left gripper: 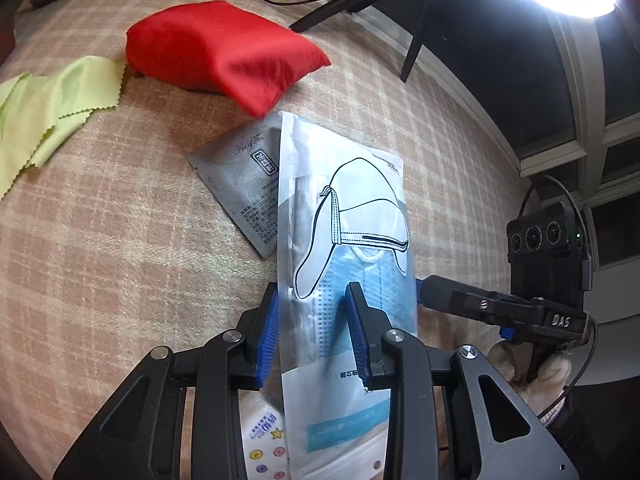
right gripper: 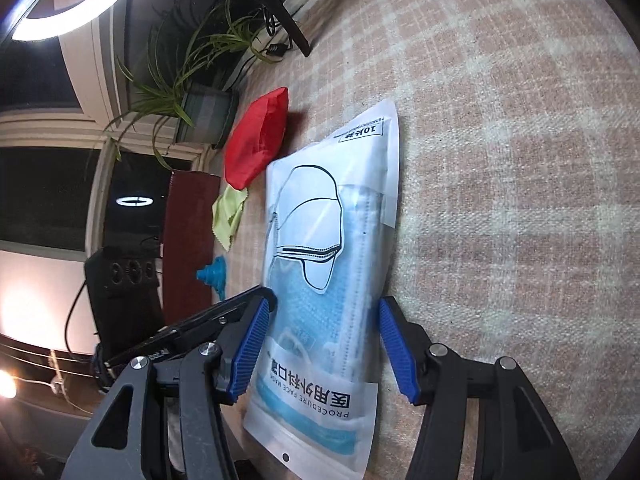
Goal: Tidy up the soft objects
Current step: 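Carry the face-mask bag with the left gripper over the cardboard box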
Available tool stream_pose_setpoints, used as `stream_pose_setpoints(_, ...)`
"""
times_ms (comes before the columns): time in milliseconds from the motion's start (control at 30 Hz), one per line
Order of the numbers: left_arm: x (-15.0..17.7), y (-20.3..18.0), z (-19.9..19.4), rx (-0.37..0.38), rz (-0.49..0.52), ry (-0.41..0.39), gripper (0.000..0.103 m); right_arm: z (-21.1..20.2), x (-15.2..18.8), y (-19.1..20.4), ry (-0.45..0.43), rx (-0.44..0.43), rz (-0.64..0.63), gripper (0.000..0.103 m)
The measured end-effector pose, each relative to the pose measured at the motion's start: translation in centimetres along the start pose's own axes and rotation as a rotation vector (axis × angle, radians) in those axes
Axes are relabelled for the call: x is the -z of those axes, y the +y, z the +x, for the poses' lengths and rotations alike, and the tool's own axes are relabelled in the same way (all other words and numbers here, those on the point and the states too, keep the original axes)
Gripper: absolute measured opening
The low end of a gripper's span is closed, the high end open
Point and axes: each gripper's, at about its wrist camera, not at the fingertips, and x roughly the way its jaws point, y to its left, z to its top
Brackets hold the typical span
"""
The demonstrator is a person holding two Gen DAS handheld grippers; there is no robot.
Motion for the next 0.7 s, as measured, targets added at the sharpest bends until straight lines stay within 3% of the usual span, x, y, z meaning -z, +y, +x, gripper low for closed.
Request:
stream_pose_setpoints(167, 0.1, -0.4, -0.7, 0.017, 0.001, -0.017, 0.029, 0.2, 0.2, 0.4, 0.015, 0.064, -0.006, 0.035)
stream_pose_setpoints(467, 1.1, -1.0, -4.2, 0.063, 0.018, -0.065, 0.029, -1.5, 0.6, 3.1, -0.031, 0.083, -0.015, 0.033)
stream_pose_setpoints(700, 1.0, -0.1, -9.5, 0.073, 0.040, -0.122, 0.030, -2.1, 0.8, 8.7, -0.060, 0.103, -0.060, 0.033)
